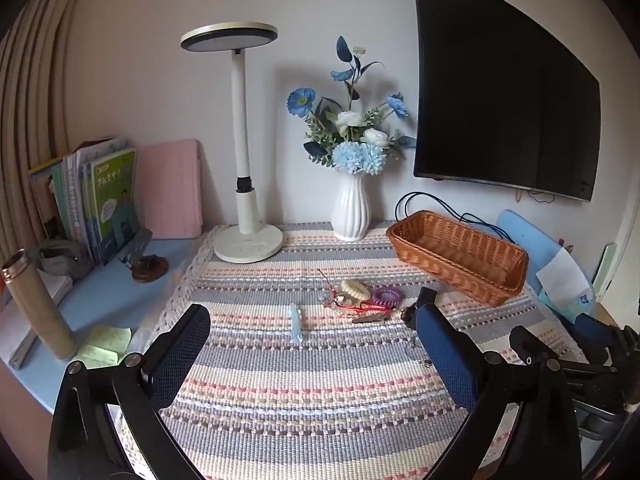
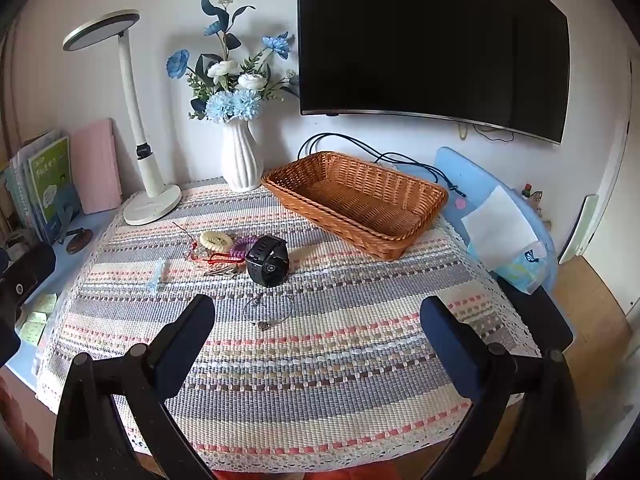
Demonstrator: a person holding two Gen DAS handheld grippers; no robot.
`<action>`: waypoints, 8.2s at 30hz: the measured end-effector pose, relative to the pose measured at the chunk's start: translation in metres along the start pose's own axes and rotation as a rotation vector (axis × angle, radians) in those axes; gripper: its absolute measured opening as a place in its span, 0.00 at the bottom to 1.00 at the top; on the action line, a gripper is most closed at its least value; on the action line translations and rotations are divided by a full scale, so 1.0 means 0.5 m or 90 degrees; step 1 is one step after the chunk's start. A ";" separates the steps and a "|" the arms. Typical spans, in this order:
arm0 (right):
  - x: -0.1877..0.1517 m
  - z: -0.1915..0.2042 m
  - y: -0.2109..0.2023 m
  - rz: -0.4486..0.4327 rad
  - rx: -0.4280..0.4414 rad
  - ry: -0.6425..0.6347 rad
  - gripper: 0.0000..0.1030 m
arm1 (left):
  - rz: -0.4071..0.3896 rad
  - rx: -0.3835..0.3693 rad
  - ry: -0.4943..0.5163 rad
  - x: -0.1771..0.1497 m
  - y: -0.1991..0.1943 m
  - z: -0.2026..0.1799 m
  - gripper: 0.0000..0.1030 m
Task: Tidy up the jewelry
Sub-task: 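Move both tools toward the jewelry on the striped tablecloth, then grasp the light blue hair clip with the left tool while the right tool grasps the black watch, then carry the clip and watch into the wicker basket and open both tools, then withdraw both tools from the basket back over the jewelry, then grasp the cream beaded bracelet with the left tool while the right tool grasps the purple coil hair tie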
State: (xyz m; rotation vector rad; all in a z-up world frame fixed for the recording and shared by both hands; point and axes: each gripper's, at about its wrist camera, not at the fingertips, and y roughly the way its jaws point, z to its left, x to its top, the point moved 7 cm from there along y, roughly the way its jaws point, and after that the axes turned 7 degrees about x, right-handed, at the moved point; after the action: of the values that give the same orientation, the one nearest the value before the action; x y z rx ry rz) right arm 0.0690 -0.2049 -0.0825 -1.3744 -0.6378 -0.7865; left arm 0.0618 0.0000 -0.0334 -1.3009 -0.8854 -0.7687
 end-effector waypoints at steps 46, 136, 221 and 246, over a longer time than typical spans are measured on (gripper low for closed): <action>-0.012 -0.011 0.035 0.031 0.001 0.004 1.00 | 0.003 0.015 0.005 -0.005 0.038 0.061 0.99; 0.133 -0.106 0.180 0.046 0.249 0.006 0.16 | 0.138 -0.173 0.106 -0.035 0.331 -0.054 0.12; 0.074 0.072 0.562 0.283 0.307 -0.017 0.40 | 0.339 -0.255 0.112 -0.007 0.579 -0.155 0.33; 0.113 0.044 0.407 0.161 0.258 -0.071 0.12 | 0.203 -0.284 0.129 0.089 0.407 -0.155 0.10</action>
State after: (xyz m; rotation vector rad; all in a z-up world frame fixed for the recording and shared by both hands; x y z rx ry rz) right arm 0.2662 -0.1849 -0.1580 -1.1011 -0.6535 -0.3542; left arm 0.2695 -0.0516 -0.0935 -1.6709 -0.3363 -0.8513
